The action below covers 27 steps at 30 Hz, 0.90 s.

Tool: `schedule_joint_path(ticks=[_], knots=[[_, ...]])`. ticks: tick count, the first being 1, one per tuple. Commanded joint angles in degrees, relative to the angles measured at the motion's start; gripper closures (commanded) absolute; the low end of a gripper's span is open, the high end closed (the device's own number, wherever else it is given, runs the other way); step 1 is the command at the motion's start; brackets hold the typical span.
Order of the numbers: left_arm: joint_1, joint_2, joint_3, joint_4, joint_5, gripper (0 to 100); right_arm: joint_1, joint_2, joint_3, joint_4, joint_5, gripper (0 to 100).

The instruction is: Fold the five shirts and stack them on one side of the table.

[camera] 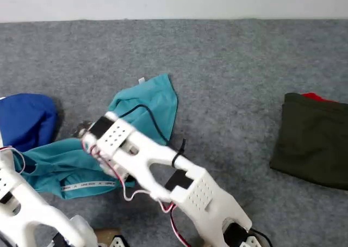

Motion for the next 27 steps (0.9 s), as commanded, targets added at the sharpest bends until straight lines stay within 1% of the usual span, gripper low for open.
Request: schedule_joint_path(ticks=[1, 5, 8, 11, 13, 14, 18, 21, 24, 27], knots=[[-0.1, -1.2, -0.4, -1.1, -0.3, 99, 2.5, -0.7, -0.2, -0.3, -0.1, 89.8], [0.0, -1.2, -0.4, -1.1, -0.3, 99, 3.0, -0.7, -1.5, 0.2, -0.1, 98.8], [0.0, -1.4, -0.6, -1.1, -0.3, 99, 4.4, -0.7, -4.6, 2.0, 0.1, 98.8], [0.5, -1.7, -1.6, -0.8, -0.3, 99, 6.3, -0.7, -9.2, 6.0, 3.5, 98.8], [1.4, -1.7, -4.2, 2.0, -0.3, 99, 8.3, -1.9, -11.6, 6.6, 4.8, 98.8], [2.4, -1.7, -6.2, 4.3, -0.2, 99, 9.5, -3.6, -12.2, 6.5, 5.3, 98.8], [7.4, -1.7, -17.5, 14.0, 0.2, 99, 13.7, -13.2, -12.2, 6.5, 11.2, 98.8], [12.0, -1.7, -27.4, 19.4, 2.7, 99, 17.9, -21.7, -12.2, 6.4, 14.0, 98.8], [17.0, -1.4, -37.3, 23.1, 3.3, 99, 22.9, -29.8, -12.5, 6.2, 18.1, 98.8], [22.3, -1.3, -45.8, 24.5, 3.3, 99, 28.0, -37.1, -14.2, 6.1, 22.1, 98.8]])
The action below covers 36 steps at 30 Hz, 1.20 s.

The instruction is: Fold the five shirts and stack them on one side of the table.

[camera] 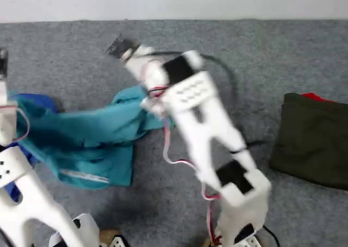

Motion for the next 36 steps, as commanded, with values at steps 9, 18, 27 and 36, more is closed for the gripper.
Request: schedule_joint_path(ticks=[9, 18, 27, 36], knots=[[16.1, -1.2, -29.4, 0.7, 0.1, 99, 15.4, -24.2, -11.6, -6.5, 14.4, 98.8], [22.3, -1.2, -42.9, -2.9, -6.9, 99, 17.9, -33.3, -14.0, -12.4, 19.1, 98.8], [22.2, -1.7, -52.4, 0.5, -6.7, 99, 26.6, -41.5, -14.0, -11.2, 19.1, 98.8], [22.3, -1.7, -65.1, 8.5, -6.7, 99, 33.0, -49.6, -14.0, -5.6, 20.7, 98.8]])
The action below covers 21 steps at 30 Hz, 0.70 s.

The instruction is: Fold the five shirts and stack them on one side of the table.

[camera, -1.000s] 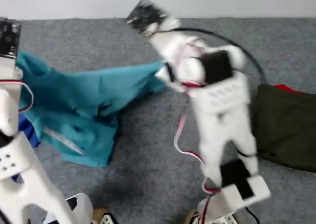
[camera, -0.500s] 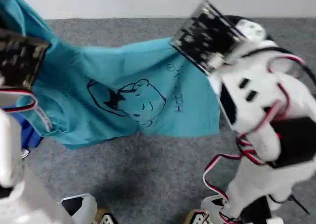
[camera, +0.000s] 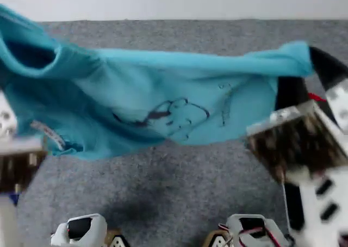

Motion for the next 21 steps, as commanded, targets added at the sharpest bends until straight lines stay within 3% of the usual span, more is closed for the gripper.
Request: schedule_joint_path(ticks=[1, 7, 11, 15, 21], knots=[[0.2, 0.0, -5.2, 1.0, -0.4, 99, 2.9, -1.9, -1.4, 1.0, 2.2, 98.8], [0.3, 0.4, -9.4, 0.7, -0.4, 99, 6.5, -3.7, -1.0, 1.4, 4.0, 98.8], [0.3, 0.5, -2.9, 0.7, -0.4, 99, 6.5, -0.7, 4.4, 2.7, 4.0, 98.8], [0.4, 0.6, 12.0, -1.6, -0.7, 99, 6.2, 3.7, 13.4, 2.2, 3.8, 98.8], [1.3, 0.5, 42.6, -19.8, -4.3, 99, -0.7, 12.6, 24.4, -0.3, 3.6, 98.8]])
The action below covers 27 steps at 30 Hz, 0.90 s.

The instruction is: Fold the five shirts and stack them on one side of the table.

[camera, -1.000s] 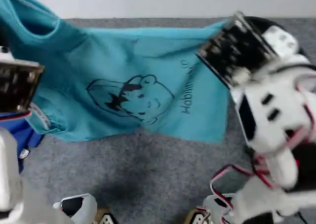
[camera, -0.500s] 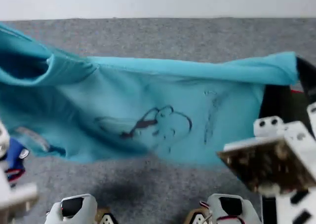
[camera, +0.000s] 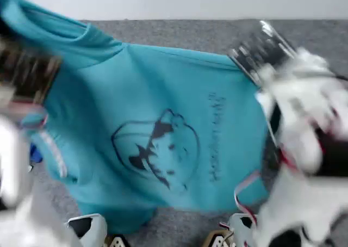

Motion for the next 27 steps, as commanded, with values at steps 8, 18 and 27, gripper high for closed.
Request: schedule_joint_path(ticks=[8, 18, 27], knots=[[4.7, 2.8, 41.8, -41.1, -4.4, 99, -3.9, 17.5, 10.3, -22.5, 0.3, 98.8], [3.7, 29.1, 29.2, -48.4, -4.2, 99, -3.9, 35.2, 10.2, -46.3, 0.5, 98.8], [3.8, 45.4, 10.9, -43.3, -4.1, 99, -3.8, 42.2, 10.2, -61.2, 3.7, 98.8]])
